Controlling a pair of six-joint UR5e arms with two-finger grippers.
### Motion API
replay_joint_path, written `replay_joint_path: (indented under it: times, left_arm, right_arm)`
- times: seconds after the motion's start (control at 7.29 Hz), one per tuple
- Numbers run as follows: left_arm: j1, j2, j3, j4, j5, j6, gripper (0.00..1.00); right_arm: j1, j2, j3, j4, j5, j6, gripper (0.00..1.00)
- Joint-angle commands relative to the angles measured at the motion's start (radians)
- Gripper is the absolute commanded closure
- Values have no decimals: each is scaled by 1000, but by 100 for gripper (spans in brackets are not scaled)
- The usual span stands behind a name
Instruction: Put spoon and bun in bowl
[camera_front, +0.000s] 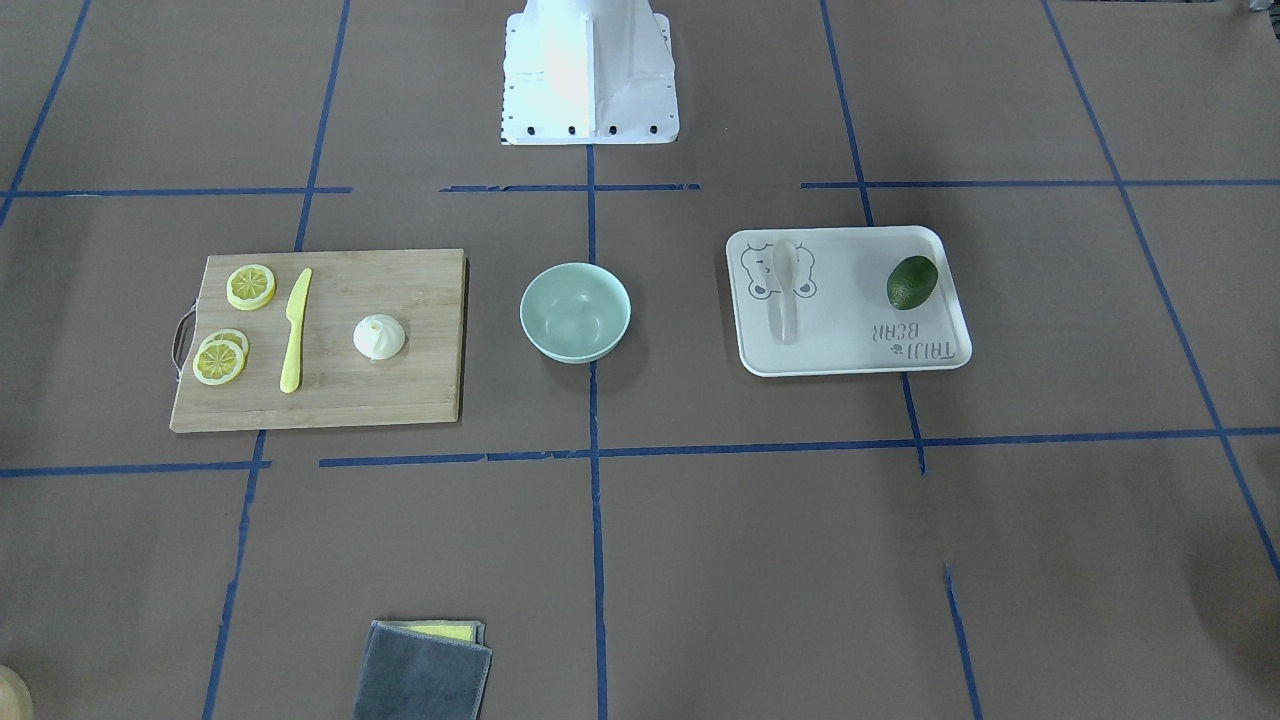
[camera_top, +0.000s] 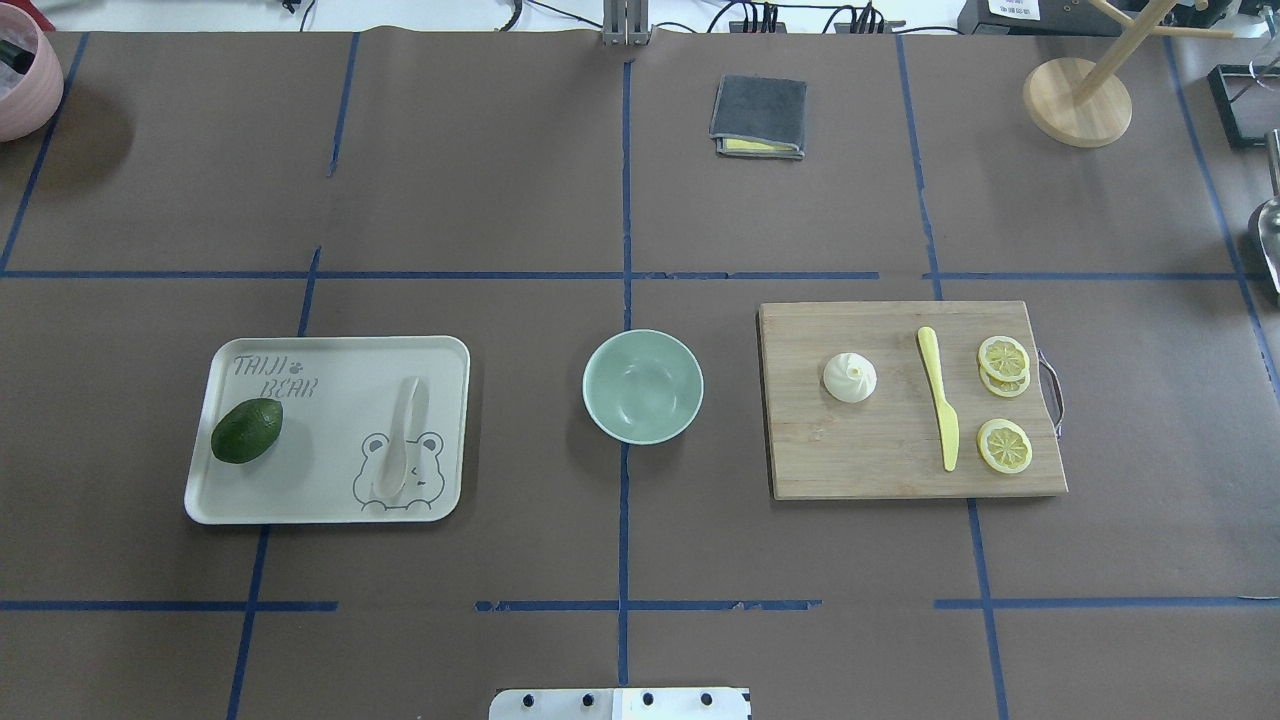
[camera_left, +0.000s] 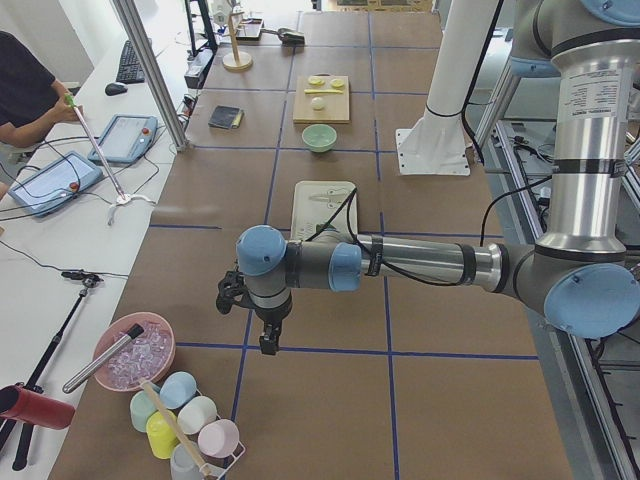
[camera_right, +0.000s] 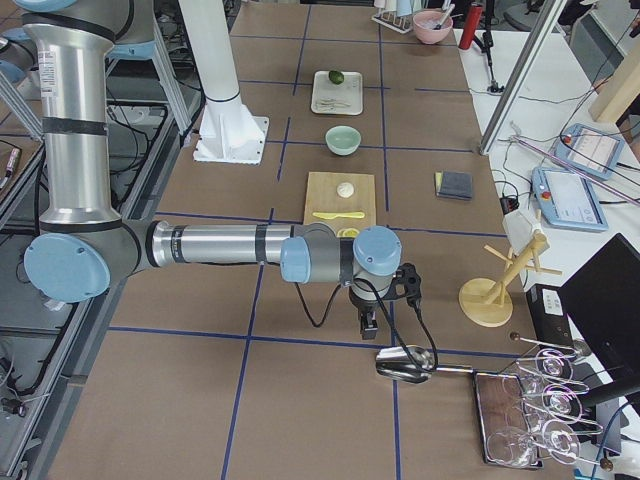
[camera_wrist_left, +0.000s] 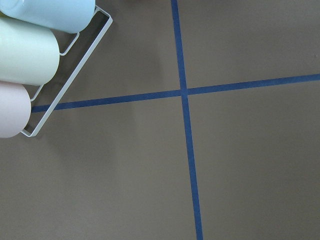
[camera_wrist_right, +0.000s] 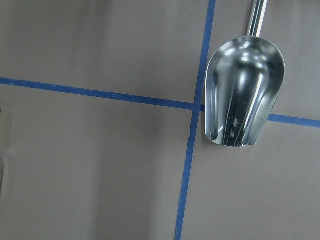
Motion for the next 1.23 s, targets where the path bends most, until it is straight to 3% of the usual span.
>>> replay_joint_path:
  times: [0.0,0.27,0.55,0.69,1.1]
  left_arm:
    - [0,-3,-1,-4,-5,0,0]
    - [2,-21,-26,-16,-8,-9,0]
    - [60,-43,-97,-127,-8,-16,0]
    - [115,-50,-143,-139,-8,-99,0]
    - [384,-90,-322,-241,2,-623,0]
  right_arm:
    - [0,6,1,1,0,1,0]
    - [0,10,12,7,1,81,0]
    - [-23,29,61,10,3,162,0]
    - [-55,32,93,10,1,169,0]
    - [-93,105,107,8,24,268,0]
